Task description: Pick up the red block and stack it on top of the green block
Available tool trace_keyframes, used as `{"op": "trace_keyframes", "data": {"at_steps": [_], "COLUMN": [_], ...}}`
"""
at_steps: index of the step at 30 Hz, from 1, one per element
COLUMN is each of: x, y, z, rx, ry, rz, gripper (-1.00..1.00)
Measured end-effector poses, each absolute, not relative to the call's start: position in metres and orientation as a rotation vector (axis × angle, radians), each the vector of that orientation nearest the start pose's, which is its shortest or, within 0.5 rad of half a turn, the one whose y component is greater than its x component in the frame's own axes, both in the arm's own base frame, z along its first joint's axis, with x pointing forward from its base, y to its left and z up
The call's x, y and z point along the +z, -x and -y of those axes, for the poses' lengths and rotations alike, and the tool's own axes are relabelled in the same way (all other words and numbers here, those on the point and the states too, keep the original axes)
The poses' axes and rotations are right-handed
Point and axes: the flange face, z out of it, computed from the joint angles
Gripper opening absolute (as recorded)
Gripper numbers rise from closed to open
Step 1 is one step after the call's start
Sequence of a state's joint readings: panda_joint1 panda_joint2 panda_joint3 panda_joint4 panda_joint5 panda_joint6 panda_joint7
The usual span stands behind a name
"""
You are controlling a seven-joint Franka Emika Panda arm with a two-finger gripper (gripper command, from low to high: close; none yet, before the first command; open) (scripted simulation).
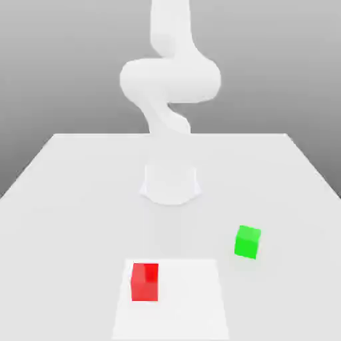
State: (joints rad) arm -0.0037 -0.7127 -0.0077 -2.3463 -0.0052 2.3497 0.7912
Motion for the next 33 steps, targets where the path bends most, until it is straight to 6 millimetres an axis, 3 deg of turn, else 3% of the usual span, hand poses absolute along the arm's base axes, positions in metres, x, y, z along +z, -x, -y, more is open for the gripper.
{"op": "trace_keyframes", "data": {"at_steps": [5, 10, 15, 20, 26, 27, 33], "x": [0.545, 0.430, 0.318, 0.220, 0.153, 0.146, 0.143], "y": [-0.433, -0.451, -0.438, -0.402, -0.396, -0.395, -0.395], "z": [0.018, 0.030, 0.041, 0.049, 0.049, 0.049, 0.049], "rx": [-0.729, -0.509, -0.272, -0.036, -0.001, 0.000, 0.000], "ry": [2.633, 2.739, 2.825, 2.882, 2.892, 2.892, 2.892], "rz": [-1.114, -1.160, -1.198, -1.230, -1.228, -1.228, -1.228], "gripper": [0.00, 0.00, 0.00, 0.00, 0.00, -1.00, -1.00]}}
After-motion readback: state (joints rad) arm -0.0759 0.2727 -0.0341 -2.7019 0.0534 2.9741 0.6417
